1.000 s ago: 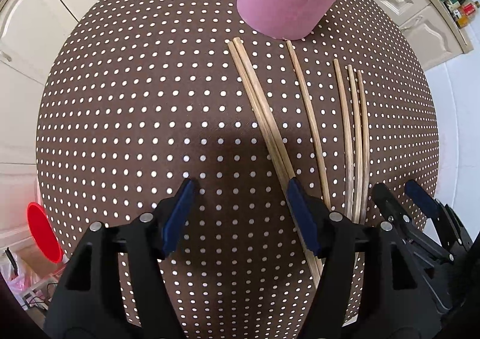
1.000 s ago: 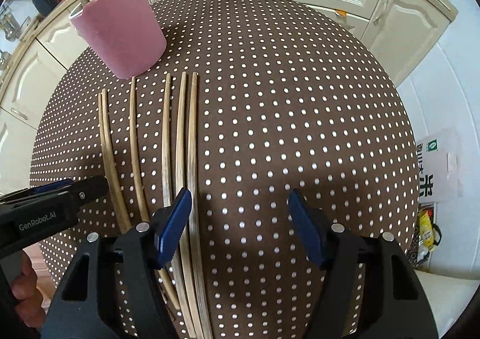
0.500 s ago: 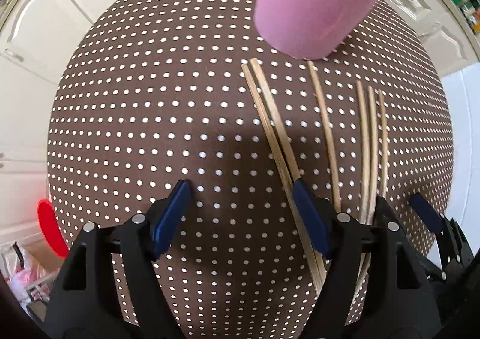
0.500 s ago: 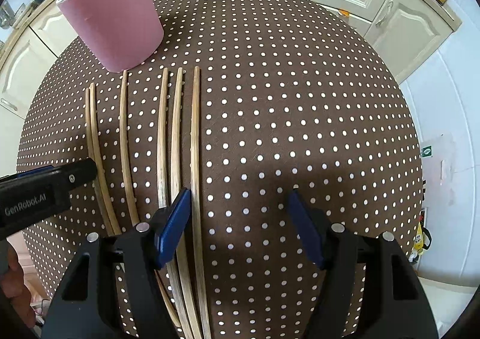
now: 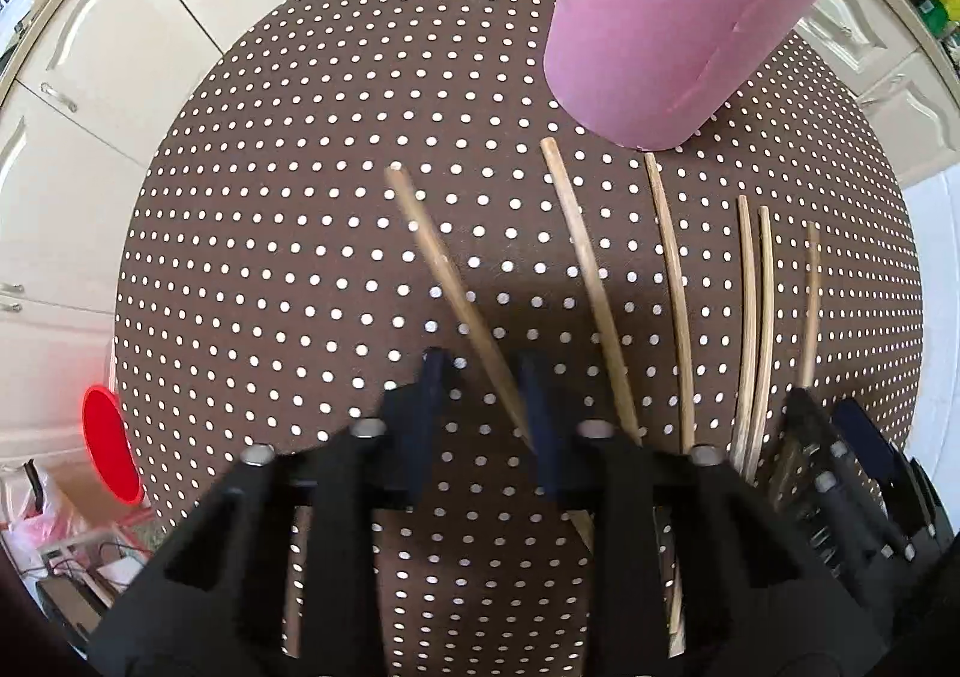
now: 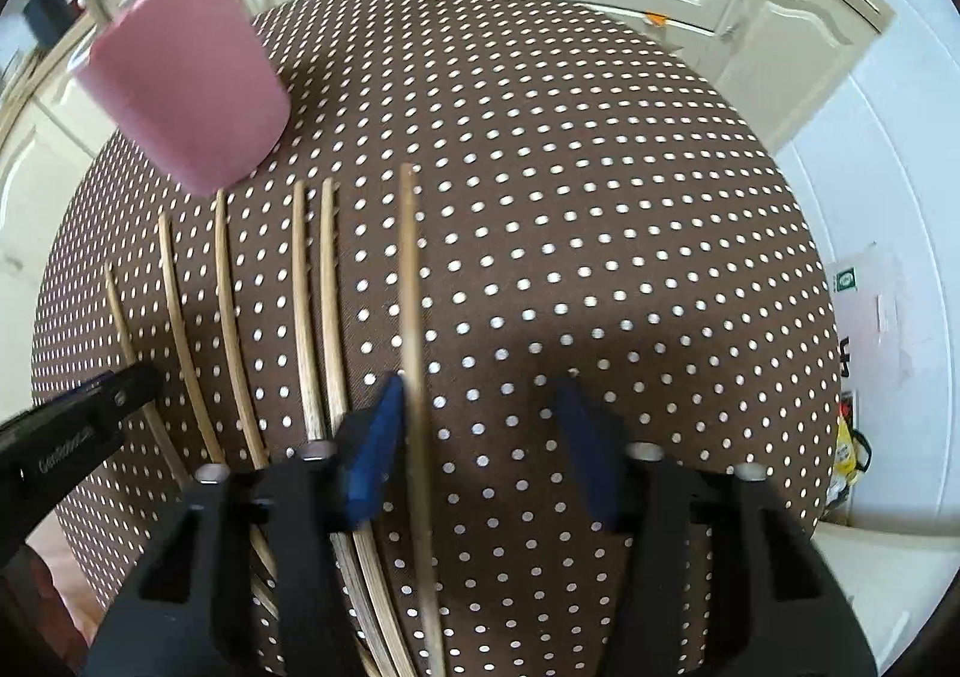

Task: Organize utensils
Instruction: 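Close the left and right grippers on one chopstick each, then lift the chopstick in the left gripper over the cup while the right lifts its own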

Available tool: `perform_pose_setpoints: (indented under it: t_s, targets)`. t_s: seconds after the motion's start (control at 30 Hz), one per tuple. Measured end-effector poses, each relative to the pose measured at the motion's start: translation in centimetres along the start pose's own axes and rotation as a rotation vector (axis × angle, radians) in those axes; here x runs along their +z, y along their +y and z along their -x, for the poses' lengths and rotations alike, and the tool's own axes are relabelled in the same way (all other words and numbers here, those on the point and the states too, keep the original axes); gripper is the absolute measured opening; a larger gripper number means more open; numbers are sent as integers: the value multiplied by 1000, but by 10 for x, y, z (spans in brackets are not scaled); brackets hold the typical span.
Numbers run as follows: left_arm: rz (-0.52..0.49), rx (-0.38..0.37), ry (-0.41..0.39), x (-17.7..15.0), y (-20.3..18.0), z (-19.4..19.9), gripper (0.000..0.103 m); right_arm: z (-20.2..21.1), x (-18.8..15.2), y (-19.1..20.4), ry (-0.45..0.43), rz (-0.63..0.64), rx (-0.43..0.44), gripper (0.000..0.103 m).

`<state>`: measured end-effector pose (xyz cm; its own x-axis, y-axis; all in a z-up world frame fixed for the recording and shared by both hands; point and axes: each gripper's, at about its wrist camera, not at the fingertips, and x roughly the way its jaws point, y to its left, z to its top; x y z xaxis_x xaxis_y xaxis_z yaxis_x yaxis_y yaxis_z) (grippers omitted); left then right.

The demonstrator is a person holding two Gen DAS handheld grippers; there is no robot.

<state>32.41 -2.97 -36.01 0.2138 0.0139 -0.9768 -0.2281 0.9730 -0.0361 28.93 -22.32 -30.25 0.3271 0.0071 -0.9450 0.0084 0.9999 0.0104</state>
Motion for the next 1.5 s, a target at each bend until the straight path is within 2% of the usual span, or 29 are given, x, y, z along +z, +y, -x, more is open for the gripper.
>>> perform_pose_setpoints:
  t_s: [0.13, 0.17, 0.37, 0.47, 0.57, 0.7, 0.77, 0.83, 0.87, 0.9, 0.97, 1.03, 1.13, 1.27, 1.5]
  targets:
    - [-18, -65, -7, -6, 17, -2, 6, -1, 3, -7, 2, -9, 29, 10]
    - [-19, -80, 2, -6, 23, -2, 7, -1, 3, -9, 6, -13, 39, 6]
    - [-109, -155, 38, -23, 47, -1, 6, -1, -7, -19, 45, 1, 115, 5]
    - [-145, -126, 58, -38, 55, -3, 7, 0, -21, -18, 47, 29, 110, 5]
    - [-105, -127, 55, -45, 63, -1, 8, -5, -27, -13, 48, 22, 109, 6]
    - [-50, -112, 61, -50, 68, 5, 10, -9, -22, -8, 45, 22, 107, 19]
    - [-47, -96, 59, -55, 70, 4, 10, -12, -20, -1, 38, 55, 74, 20]
    - [-37, -79, 49, -57, 68, 3, 10, -12, -19, 3, 27, 88, 48, 18]
    - [-31, -75, 44, -55, 60, 2, 10, -12, -18, 1, 23, 94, 43, 12]
    - [-21, -71, 35, -56, 70, -1, 10, -13, -18, 0, 21, 92, 45, 5]
    - [-13, -64, 27, -51, 58, 3, 10, -13, -18, -5, 25, 62, 69, 5]
    - [-1, -60, 26, -55, 51, 5, 10, -12, -18, -7, 15, 64, 55, 5]
    - [2, -59, 19, -60, 59, 9, 8, -21, -6, -22, 4, 52, 65, 5]
    - [7, -62, -7, -61, 66, 26, 7, -6, -8, -17, -50, 85, 52, 5]
    - [14, -87, -68, -62, 60, 62, 7, 19, -10, -2, -102, 72, 87, 5]
